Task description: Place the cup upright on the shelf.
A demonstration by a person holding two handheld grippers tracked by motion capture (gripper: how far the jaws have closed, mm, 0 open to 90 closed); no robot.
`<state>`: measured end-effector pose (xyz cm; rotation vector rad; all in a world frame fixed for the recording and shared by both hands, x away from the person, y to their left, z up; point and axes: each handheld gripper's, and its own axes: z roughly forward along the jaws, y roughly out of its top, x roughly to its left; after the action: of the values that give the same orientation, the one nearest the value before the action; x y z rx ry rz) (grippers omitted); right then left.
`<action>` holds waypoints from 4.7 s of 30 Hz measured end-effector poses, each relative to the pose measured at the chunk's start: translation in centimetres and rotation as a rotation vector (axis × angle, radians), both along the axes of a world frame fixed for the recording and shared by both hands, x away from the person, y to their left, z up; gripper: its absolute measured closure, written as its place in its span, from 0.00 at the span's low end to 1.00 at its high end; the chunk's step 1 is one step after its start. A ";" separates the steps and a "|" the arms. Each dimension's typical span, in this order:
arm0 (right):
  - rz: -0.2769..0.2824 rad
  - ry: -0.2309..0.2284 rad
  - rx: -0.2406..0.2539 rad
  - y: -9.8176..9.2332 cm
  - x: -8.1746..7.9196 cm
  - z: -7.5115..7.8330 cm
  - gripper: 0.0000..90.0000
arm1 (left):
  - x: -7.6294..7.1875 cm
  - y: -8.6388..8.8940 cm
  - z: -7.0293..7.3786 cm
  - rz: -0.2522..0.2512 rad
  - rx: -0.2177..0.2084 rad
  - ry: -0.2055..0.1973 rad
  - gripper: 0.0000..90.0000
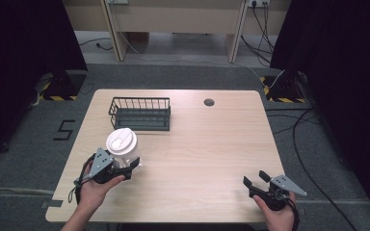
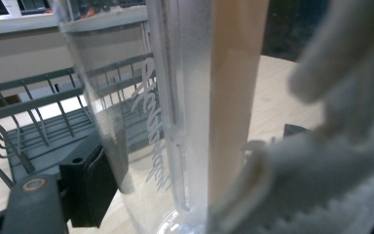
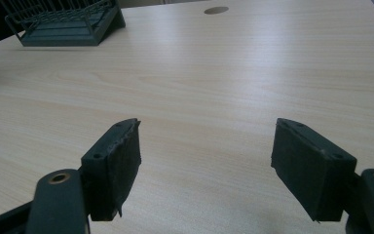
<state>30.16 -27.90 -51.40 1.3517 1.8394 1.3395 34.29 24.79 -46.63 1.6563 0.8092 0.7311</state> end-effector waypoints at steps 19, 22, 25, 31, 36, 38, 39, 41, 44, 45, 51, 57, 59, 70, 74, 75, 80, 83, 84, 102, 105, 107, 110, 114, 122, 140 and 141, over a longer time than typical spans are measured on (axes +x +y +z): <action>0.002 0.003 0.007 0.0 0.0 0.0 0.30 | 2.9 0.0 2.0 0.040 -0.003 -0.032 0.19; 0.001 0.004 0.008 0.0 0.0 0.0 0.30 | 3.4 -0.1 2.4 0.045 0.004 -0.039 0.19; 0.002 0.004 0.009 0.0 0.0 0.0 0.30 | 3.7 -0.2 2.6 0.046 0.006 -0.043 0.19; 0.002 0.004 0.010 0.0 0.0 0.0 0.30 | 4.8 -0.4 3.4 0.053 -0.009 -0.046 0.19; 0.001 0.006 0.012 0.0 0.0 0.0 0.30 | 5.7 -0.5 4.1 0.059 -0.005 -0.054 0.19; 0.001 0.007 0.013 0.0 0.0 0.0 0.30 | 6.0 -0.5 4.2 0.061 -0.004 -0.057 0.19; 0.001 0.007 0.013 0.0 0.0 0.0 0.30 | 6.0 -0.5 4.2 0.061 -0.004 -0.057 0.19; 0.002 0.007 0.012 0.0 0.0 0.0 0.30 | 6.5 -0.5 4.4 0.066 -0.004 -0.057 0.19; 0.002 0.009 0.013 -0.1 0.0 0.0 0.30 | 7.0 -0.6 4.4 0.072 -0.003 -0.055 0.19; 0.002 0.009 0.013 -0.1 0.0 0.0 0.30 | 7.1 -0.6 4.5 0.074 -0.002 -0.054 0.19; 0.001 0.009 0.015 -0.1 0.0 0.0 0.30 | 8.1 -0.8 4.6 0.087 -0.003 -0.053 0.19; 0.001 0.009 0.015 -0.1 0.0 0.0 0.30 | 9.1 -0.9 5.0 0.100 0.002 -0.057 0.19; 0.001 0.009 0.016 -0.1 0.0 0.0 0.30 | 9.3 -0.9 5.1 0.102 0.006 -0.059 0.19; 0.002 0.005 0.013 -0.2 0.1 0.0 0.30 | 10.9 -1.0 5.5 0.123 0.011 -0.062 0.19; 0.002 0.005 0.014 -0.2 0.0 0.0 0.30 | 11.5 -1.2 5.7 0.132 0.009 -0.066 0.19; 0.002 0.006 0.014 -0.2 0.1 0.0 0.30 | 11.6 -1.2 5.8 0.130 0.009 -0.066 0.19; 0.002 0.006 0.014 -0.2 0.1 0.0 0.30 | 12.2 -1.5 6.3 0.135 0.008 -0.075 0.19; 0.002 0.006 0.013 -0.2 0.1 0.0 0.30 | 12.6 -1.5 6.6 0.143 0.008 -0.078 0.19; 0.002 0.006 0.013 -0.2 0.1 0.0 0.30 | 12.6 -1.5 6.6 0.143 0.008 -0.078 0.19; 0.004 0.007 0.016 -0.2 0.1 0.0 0.30 | 14.3 -2.5 6.6 0.153 0.000 -0.068 0.19; 0.003 0.006 0.017 -0.2 0.1 0.0 0.30 | 14.7 -2.5 6.6 0.158 0.002 -0.066 0.19; 0.003 0.011 0.022 -0.2 0.1 0.0 0.30 | 14.8 -2.5 6.7 0.159 0.003 -0.064 0.19; 0.004 0.013 0.024 -0.2 0.1 0.0 0.30 | 15.2 -2.5 6.7 0.166 0.004 -0.064 0.19; 0.004 0.012 0.026 -0.2 0.1 0.0 0.30 | 15.7 -2.6 6.9 0.174 0.005 -0.061 0.19; 0.004 0.011 0.028 -0.2 0.1 0.0 0.30 | 16.9 -2.5 7.2 0.197 -0.001 -0.059 0.19; 0.005 0.015 0.033 -0.3 0.1 0.0 0.30 | 18.7 -2.6 7.4 0.228 -0.006 -0.049 0.19; 0.005 0.015 0.033 -0.3 0.1 0.0 0.30 | 18.7 -2.6 7.4 0.228 -0.006 -0.049 0.19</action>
<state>30.26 -28.16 -51.43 1.3779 1.8393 1.3717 52.94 22.19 -39.26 1.5497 0.9739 0.9231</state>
